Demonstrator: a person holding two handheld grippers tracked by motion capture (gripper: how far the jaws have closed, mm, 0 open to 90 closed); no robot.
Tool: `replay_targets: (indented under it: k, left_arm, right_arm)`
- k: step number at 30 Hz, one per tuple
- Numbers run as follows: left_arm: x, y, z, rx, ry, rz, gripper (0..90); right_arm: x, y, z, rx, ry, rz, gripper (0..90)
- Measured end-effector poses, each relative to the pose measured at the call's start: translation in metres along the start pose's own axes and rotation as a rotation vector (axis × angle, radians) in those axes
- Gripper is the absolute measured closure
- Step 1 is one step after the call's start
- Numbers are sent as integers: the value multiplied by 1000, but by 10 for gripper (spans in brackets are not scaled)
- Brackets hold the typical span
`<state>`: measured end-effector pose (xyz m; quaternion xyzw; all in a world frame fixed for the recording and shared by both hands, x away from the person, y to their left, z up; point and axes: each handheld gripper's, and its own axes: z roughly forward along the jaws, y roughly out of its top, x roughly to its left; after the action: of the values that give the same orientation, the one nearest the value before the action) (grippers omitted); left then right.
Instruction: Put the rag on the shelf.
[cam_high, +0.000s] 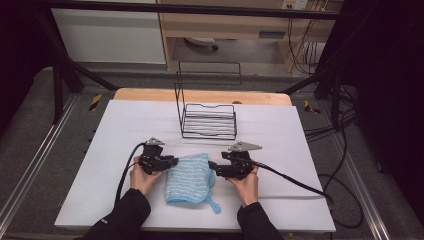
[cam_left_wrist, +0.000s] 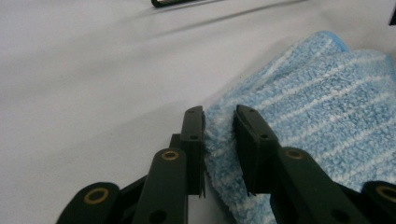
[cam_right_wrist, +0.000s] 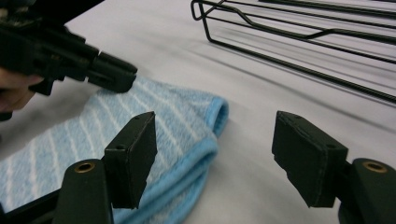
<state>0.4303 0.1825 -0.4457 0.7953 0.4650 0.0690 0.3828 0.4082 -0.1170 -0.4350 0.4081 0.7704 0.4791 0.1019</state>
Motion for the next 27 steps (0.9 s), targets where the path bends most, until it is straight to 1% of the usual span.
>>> replay_targets:
  k: [1, 3, 6, 8, 10, 13, 16, 18, 20, 22, 24, 25, 27]
  left_arm:
    - [1, 0, 0, 3, -4, -3, 739]
    - [2, 0, 0, 8, -12, -8, 748]
    - [1, -1, 1, 7, -8, 5, 757]
    - [0, -1, 1, 4, -3, 16, 761]
    - [0, -1, 1, 3, -6, 23, 764]
    - [1, -2, 2, 1, -10, 25, 766]
    - [0, -2, 2, 0, -6, 30, 770]
    - [-1, -2, 2, -1, -3, 37, 774]
    - [-1, -2, 2, 0, -6, 35, 780]
    - [-1, -2, 2, 0, -10, 30, 790]
    - [0, -1, 2, 1, -11, 27, 796]
    - [0, -1, 2, 1, -13, 26, 800]
    - [0, -1, 1, -1, -14, 18, 805]
  right_arm:
    - [-1, 2, 5, -1, 3, 15, 309]
    - [-3, 5, 16, 3, 7, 21, 304]
    - [-2, 8, 33, 31, 13, 10, 303]
    - [-3, 8, 43, 56, 8, -2, 305]
    - [-5, 6, 49, 73, 13, -3, 309]
    - [-7, 4, 51, 103, 6, -25, 326]
    - [-8, 4, 52, 112, 23, -31, 361]
    - [-8, 4, 52, 118, 30, -36, 408]
    - [-8, 5, 52, 126, 43, -31, 453]
    - [-8, 5, 52, 130, 60, -25, 518]
    - [-8, 4, 53, 136, 78, -12, 582]
    - [-8, 4, 52, 143, 89, -2, 627]
    - [-9, 5, 53, 159, 114, 23, 688]
